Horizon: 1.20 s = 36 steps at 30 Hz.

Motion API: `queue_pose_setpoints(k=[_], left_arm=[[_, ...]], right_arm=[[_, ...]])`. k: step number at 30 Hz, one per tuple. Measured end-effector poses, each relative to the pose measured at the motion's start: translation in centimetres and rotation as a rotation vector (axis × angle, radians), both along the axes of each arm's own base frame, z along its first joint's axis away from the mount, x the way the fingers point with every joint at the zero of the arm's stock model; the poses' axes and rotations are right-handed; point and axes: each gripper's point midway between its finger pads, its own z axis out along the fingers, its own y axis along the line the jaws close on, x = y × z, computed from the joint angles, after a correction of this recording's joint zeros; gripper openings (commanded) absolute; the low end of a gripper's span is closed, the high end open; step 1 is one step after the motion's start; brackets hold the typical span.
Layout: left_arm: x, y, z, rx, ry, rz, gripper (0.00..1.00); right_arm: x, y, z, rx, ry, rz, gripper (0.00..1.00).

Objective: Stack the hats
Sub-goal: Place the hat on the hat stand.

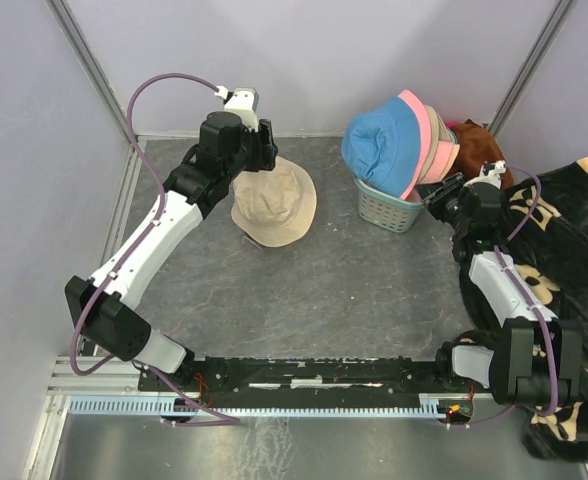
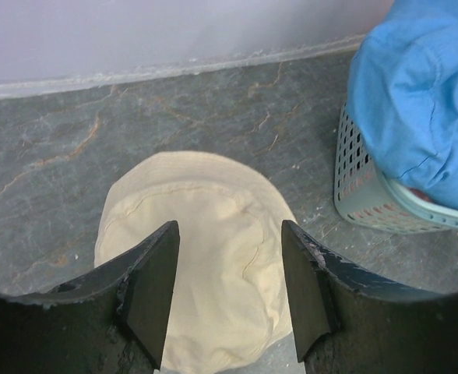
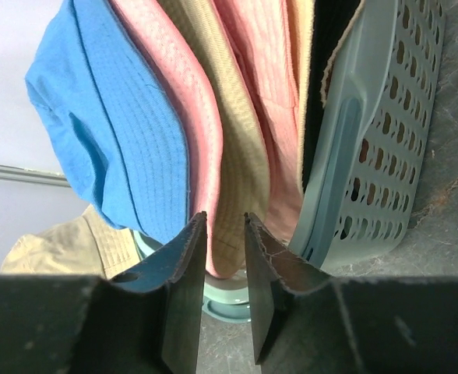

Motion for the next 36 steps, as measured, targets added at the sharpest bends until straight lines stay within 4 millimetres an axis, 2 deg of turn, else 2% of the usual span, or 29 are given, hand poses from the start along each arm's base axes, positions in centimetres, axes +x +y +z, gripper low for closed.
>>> queue_pose_setpoints(k=[5,9,16,21,27,36], left_arm=[[1.3,-1.2,0.7,-0.014,-0.007,-0.026,0.61],[2.5,-2.4,-0.6,-0.007,0.022,-0.048,0.60],[3.6,-3.6,-3.4,0.012,0.087,-0.078,0.55],[4.4,-4.5,-4.4,0.017,0.117,-0.099,0.54],[5.8,-5.7,-4.9,0.013,0.130,-0.121,0.52],[6.8,-7.2,-8.1,0.037,0.191,-0.150,0.52]], right_arm=[[-0.7,-0.2,0.9,-0.022,-0.015,-0.006,0.49],[-1.1,-0.5,1.5,-0.036,-0.025,-0.018,0.54],[-1.8,-0.7,2.5,-0.059,-0.035,-0.027,0.55],[-1.5,-0.7,4.0,-0.064,-0.063,-0.027,0.56],[-1.5,0.2,4.5,-0.068,-0.076,-0.003,0.56],[-1.6,1.6,5.0,-0.084,-0.081,0.040,0.56]])
